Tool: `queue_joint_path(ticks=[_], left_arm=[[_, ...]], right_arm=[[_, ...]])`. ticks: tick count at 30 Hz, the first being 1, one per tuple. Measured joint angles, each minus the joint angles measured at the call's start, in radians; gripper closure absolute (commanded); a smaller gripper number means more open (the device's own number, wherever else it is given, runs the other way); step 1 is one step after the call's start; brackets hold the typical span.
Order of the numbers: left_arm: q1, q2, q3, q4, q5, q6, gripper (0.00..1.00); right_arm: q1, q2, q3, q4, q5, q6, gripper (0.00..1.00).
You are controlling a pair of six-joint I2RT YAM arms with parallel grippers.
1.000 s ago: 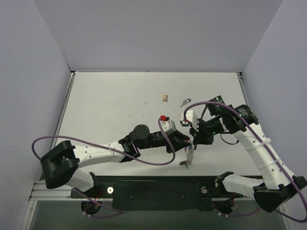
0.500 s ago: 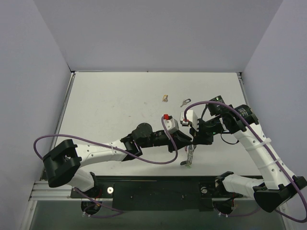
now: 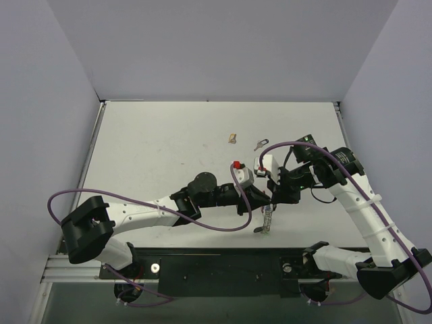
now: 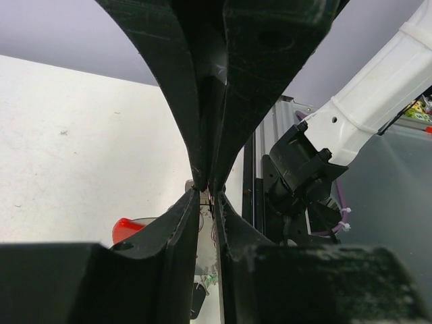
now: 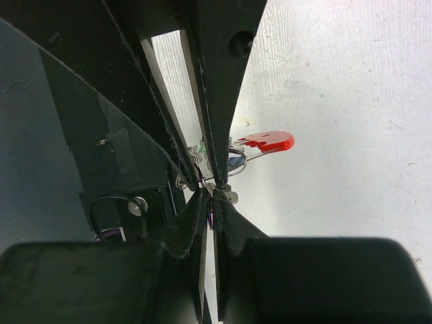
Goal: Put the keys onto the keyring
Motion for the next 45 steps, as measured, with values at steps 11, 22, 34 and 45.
queue_joint_path(ticks=[11, 22, 34, 45], left_arm=[[0.0, 0.0, 0.006, -0.012, 0.009, 0.0, 1.0], [0.0, -0.058, -0.112, 0.167, -0.072, -0.097, 1.0], [-0.013, -0.09, -0.176, 0.298, -0.238, -0.233, 1.0], [-0.038, -0.09, -0.173, 0.233, -0.365, -0.263, 1.0]], right_arm=[[-0.006, -0.005, 0.0, 0.0, -0.004, 0.0, 0.99], [-0.178, -0.082, -0.018, 0.023, -0.206, 0.025, 0.64], [-0.233, -0.133, -0.086, 0.151, -0.334, 0.168, 0.59], [-0.185, -0.14, -0.11, 0.357, -0.238, 0.414, 0.57]])
